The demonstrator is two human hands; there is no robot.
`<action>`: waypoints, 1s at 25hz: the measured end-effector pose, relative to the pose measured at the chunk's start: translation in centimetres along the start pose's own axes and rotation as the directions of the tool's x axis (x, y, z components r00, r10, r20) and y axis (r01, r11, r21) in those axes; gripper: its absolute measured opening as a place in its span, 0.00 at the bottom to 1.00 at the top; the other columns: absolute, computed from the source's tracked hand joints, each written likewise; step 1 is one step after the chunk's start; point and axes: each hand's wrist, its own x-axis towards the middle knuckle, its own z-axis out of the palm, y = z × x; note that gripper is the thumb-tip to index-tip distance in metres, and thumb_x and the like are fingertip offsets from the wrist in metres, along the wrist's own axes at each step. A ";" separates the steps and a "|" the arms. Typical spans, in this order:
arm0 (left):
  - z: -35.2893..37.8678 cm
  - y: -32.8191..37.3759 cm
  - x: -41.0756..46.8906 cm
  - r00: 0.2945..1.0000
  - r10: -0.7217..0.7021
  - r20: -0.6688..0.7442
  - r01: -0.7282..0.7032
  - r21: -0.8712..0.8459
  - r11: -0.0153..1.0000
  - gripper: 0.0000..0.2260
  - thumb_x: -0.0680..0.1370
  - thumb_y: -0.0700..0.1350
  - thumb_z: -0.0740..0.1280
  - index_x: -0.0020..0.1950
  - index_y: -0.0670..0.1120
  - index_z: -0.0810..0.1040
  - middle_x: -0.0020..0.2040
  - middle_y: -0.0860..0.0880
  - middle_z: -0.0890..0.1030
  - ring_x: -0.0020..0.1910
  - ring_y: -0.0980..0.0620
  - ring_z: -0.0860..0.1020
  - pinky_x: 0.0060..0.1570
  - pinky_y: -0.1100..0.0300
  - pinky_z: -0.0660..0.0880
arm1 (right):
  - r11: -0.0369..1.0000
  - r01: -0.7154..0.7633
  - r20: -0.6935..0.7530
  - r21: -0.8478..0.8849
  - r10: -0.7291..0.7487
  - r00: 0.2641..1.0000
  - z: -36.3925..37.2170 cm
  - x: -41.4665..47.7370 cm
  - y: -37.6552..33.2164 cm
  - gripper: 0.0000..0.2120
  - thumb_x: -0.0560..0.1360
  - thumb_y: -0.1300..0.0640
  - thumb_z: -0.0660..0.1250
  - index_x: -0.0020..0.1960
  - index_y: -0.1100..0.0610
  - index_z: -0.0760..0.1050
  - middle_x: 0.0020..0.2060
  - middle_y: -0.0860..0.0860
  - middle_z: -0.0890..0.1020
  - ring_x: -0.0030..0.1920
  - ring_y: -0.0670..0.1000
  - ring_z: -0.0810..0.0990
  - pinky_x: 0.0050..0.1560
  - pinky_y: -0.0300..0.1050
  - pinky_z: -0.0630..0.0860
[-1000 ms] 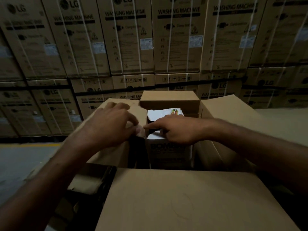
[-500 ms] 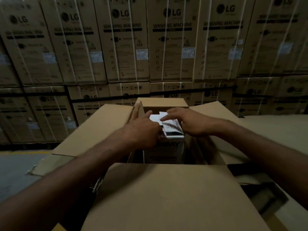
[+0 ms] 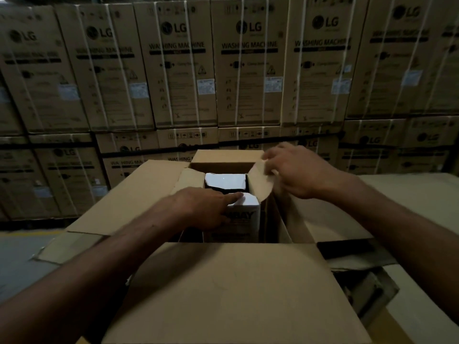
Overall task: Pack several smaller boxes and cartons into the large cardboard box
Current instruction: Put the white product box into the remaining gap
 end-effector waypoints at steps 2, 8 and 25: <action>0.4 -0.2 -0.1 1.000 0.015 0.008 -0.015 0.005 1.000 0.32 0.84 0.56 0.60 0.83 0.61 0.46 0.74 0.51 0.71 0.67 0.48 0.74 0.60 0.48 0.78 | 0.999 -0.052 0.073 -0.016 0.053 0.996 0.4 -1.0 0.7 0.13 0.82 0.53 0.62 0.62 0.45 0.82 0.65 0.47 0.80 0.67 0.51 0.73 0.68 0.56 0.70; -0.1 -0.3 0.1 0.998 -0.011 -0.066 0.003 -0.113 0.994 0.27 0.86 0.57 0.55 0.83 0.57 0.51 0.77 0.48 0.70 0.72 0.47 0.72 0.66 0.47 0.74 | 0.969 -0.102 0.265 0.226 0.040 0.963 1.9 -1.8 -0.7 0.17 0.82 0.58 0.62 0.66 0.46 0.81 0.63 0.47 0.83 0.59 0.50 0.80 0.63 0.51 0.76; 0.4 -4.5 -0.2 0.920 -0.317 -0.233 0.036 -0.752 0.658 0.15 0.85 0.47 0.62 0.72 0.48 0.76 0.66 0.46 0.79 0.64 0.47 0.76 0.61 0.50 0.74 | 0.380 -0.309 0.313 0.872 0.054 0.948 2.4 1.1 -1.5 0.15 0.86 0.51 0.59 0.58 0.54 0.84 0.56 0.49 0.83 0.53 0.48 0.81 0.46 0.43 0.76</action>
